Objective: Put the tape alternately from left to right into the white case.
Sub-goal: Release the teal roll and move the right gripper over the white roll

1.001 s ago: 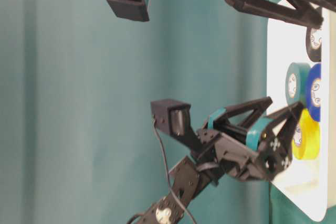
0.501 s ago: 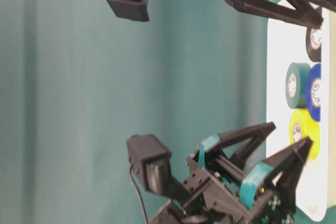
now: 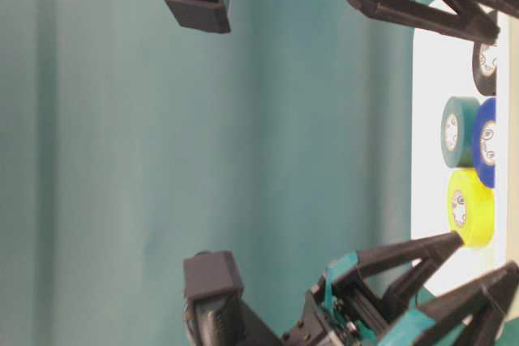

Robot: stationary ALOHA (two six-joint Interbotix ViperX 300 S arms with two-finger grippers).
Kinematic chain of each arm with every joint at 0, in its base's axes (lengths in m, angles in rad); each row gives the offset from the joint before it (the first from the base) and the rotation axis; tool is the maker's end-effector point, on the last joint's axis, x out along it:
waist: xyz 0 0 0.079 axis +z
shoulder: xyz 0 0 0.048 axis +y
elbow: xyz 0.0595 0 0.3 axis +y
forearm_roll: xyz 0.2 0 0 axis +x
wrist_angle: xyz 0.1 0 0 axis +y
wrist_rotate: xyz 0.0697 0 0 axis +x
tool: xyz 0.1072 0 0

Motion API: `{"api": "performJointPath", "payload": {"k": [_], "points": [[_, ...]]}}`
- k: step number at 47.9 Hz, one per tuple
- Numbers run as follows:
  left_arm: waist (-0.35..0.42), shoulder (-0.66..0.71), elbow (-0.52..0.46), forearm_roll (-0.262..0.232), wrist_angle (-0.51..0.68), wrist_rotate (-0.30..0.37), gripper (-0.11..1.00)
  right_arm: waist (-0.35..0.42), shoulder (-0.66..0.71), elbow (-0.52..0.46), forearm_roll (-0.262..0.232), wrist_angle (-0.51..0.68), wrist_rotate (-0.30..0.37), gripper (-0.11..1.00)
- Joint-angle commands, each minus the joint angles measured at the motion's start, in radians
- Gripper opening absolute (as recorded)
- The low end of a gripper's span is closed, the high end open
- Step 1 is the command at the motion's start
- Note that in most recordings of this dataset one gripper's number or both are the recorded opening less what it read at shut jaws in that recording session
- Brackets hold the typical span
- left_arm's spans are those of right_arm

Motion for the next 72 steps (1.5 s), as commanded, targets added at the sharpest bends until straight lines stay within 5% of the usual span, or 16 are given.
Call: {"api": "performJointPath", "payload": {"k": [1, 22, 72], "points": [[-0.029, -0.031, -0.002, -0.002, -0.005, -0.034, 0.73, 0.003, -0.008, -0.014, 0.002, -0.008, 0.002, 0.76], [-0.075, -0.029, 0.018, -0.002, -0.003, -0.166, 0.73, 0.003, -0.009, -0.008, 0.002, -0.028, 0.002, 0.76], [-0.080, -0.028, 0.018, -0.002, 0.008, -0.170, 0.72, 0.087, 0.135, -0.120, 0.002, -0.064, 0.000, 0.76]]}}
